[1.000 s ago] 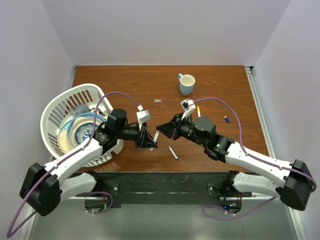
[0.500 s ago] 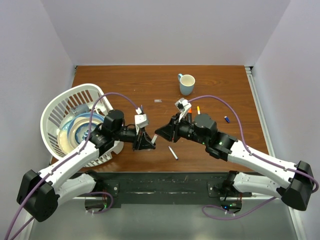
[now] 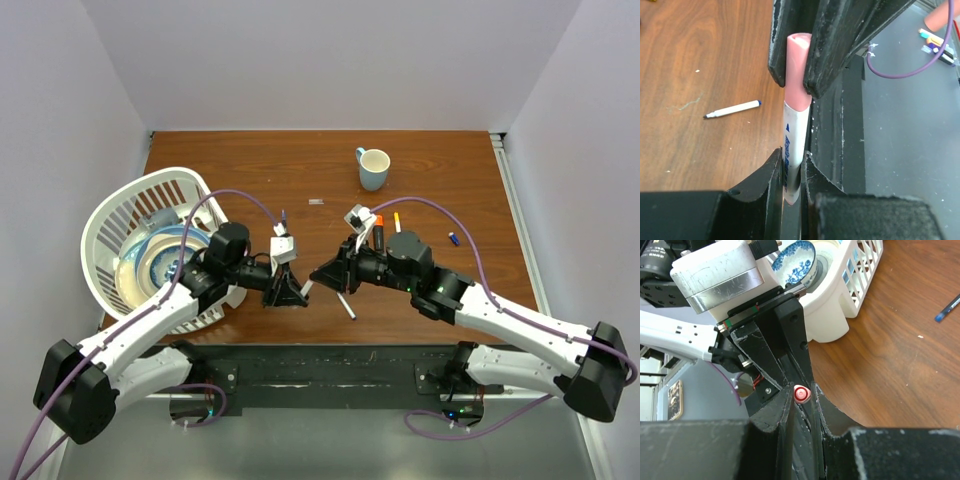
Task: Insert the pens into the pen caps
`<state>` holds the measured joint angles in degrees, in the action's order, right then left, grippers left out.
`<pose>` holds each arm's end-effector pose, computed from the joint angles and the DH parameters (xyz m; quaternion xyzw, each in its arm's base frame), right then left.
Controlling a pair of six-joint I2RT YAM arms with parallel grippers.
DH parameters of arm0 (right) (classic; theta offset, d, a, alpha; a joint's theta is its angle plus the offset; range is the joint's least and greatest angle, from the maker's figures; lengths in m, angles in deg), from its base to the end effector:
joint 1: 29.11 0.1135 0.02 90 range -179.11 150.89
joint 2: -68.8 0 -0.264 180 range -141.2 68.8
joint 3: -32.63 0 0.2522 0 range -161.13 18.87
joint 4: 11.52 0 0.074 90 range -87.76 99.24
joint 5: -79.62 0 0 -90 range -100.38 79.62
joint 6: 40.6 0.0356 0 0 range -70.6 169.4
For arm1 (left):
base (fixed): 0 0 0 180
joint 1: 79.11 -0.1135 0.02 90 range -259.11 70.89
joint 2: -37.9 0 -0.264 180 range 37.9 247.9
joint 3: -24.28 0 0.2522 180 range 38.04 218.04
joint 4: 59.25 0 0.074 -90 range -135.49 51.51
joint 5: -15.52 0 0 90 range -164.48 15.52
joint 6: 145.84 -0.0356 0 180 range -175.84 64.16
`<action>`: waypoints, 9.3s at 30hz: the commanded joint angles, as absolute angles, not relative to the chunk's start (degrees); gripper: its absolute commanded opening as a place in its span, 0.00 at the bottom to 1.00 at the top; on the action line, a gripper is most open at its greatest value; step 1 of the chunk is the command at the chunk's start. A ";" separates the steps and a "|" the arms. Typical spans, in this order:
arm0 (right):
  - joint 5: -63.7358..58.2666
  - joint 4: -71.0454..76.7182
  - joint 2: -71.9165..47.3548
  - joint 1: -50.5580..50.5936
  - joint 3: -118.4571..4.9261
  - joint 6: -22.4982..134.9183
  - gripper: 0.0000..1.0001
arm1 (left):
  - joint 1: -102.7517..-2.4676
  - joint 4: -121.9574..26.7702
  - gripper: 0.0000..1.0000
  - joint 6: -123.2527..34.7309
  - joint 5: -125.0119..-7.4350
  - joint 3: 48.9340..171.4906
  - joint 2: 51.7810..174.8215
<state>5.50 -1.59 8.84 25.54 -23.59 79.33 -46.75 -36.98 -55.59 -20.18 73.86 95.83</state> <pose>0.1336 0.2052 0.3000 -0.2501 0.7424 0.4921 0.3796 0.1627 -0.1373 0.2523 0.4310 0.6803 -0.5042 0.3117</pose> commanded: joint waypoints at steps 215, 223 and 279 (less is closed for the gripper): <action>-11.52 49.96 -31.65 -21.55 -66.63 46.76 0.49 | -42.37 -28.95 0.00 -46.26 -61.65 79.80 85.98; -13.01 52.86 -38.42 -25.94 -69.63 42.19 0.43 | -42.37 -31.07 0.00 -46.26 -56.47 78.04 85.62; -10.55 56.99 -54.76 -35.00 -74.81 42.80 0.40 | -42.37 -32.74 0.00 -45.65 -56.91 77.24 82.72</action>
